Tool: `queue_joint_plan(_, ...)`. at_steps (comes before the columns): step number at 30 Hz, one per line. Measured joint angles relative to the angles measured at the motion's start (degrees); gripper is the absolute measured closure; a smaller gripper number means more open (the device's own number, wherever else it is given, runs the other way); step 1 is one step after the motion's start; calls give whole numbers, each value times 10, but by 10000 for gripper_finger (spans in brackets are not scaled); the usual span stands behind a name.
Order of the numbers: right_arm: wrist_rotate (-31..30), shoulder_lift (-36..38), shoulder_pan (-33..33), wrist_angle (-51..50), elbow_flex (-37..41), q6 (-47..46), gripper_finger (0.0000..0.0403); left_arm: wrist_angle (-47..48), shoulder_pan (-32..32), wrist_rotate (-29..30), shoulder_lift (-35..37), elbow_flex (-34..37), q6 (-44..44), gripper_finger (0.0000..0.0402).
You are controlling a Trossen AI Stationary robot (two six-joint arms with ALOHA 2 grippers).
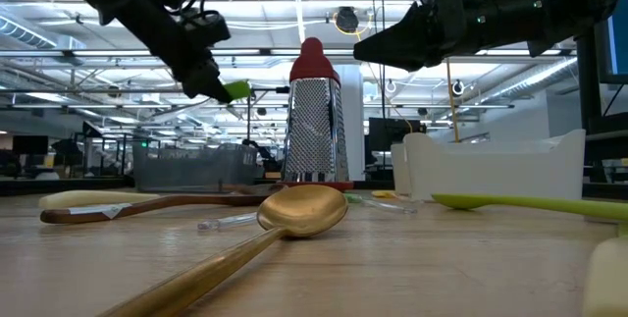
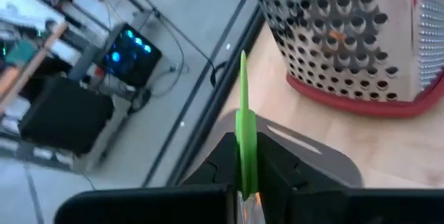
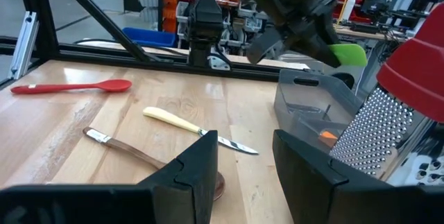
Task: Pick & Place Kitchen Items
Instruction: Put the left green spatula into the black bin
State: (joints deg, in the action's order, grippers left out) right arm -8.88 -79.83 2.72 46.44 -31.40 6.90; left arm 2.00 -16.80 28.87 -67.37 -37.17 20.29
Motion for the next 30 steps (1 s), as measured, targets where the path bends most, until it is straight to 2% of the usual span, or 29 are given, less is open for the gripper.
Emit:
queue_joint_plan(7,0,0,0,0,0,2,271,-13,-56,-70,-5,0,41,369)
queue_joint_plan(13,0,0,0,0,0,2,271,-14,-100,-99,-52,0,32,368)
queue_joint_plan(21,0,0,0,0,0,3,271,-26,-135,-91,-139,0,40,367)
queue_joint_plan(30,0,0,0,0,0,5,271,-35,-165,-90,-200,0,37,366)
